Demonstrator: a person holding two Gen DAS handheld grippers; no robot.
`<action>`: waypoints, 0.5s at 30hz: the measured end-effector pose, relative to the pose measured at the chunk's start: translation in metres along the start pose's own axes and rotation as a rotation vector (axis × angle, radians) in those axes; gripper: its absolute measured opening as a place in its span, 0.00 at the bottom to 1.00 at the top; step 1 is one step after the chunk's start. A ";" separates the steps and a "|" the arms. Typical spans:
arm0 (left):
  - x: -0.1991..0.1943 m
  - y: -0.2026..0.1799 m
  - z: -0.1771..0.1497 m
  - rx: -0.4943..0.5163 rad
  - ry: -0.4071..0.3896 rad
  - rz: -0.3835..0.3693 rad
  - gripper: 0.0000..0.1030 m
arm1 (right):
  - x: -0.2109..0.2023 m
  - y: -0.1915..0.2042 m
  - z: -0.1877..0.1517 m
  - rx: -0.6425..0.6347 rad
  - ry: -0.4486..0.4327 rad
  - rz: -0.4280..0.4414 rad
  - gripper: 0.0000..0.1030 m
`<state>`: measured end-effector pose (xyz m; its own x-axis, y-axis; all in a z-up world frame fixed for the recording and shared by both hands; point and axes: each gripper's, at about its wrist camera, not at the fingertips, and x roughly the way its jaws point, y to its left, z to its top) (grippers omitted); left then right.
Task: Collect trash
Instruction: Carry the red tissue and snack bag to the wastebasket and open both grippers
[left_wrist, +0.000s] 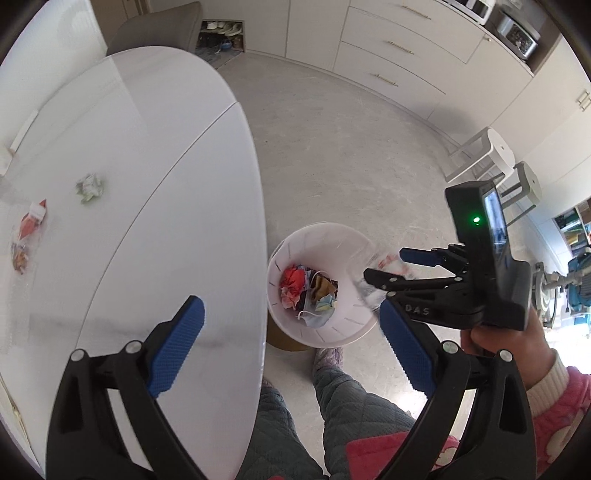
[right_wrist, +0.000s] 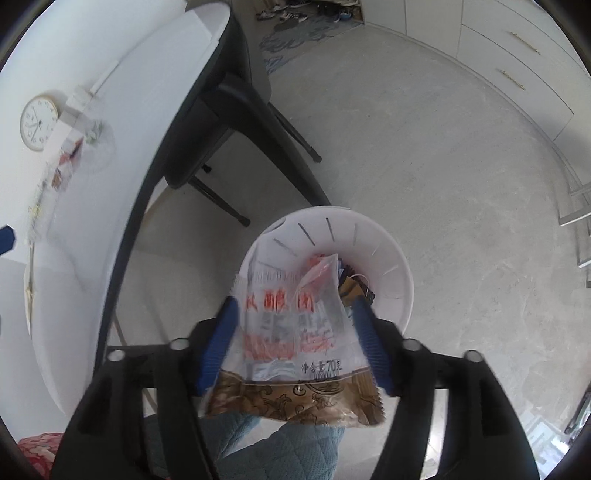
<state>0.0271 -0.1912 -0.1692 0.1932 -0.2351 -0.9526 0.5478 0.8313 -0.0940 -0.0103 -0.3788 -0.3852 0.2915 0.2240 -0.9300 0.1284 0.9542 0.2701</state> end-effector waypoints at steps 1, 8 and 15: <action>-0.001 0.003 -0.001 -0.007 -0.001 0.002 0.89 | 0.003 0.002 0.000 -0.004 0.006 -0.018 0.84; -0.011 0.011 -0.007 -0.044 -0.027 0.011 0.89 | -0.017 0.008 0.002 0.009 -0.031 -0.049 0.95; -0.029 0.021 -0.012 -0.098 -0.074 0.019 0.89 | -0.084 0.010 0.005 0.045 -0.139 -0.053 0.97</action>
<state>0.0236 -0.1613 -0.1473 0.2646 -0.2523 -0.9308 0.4617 0.8805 -0.1074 -0.0283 -0.3893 -0.3033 0.4109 0.1406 -0.9008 0.1891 0.9534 0.2351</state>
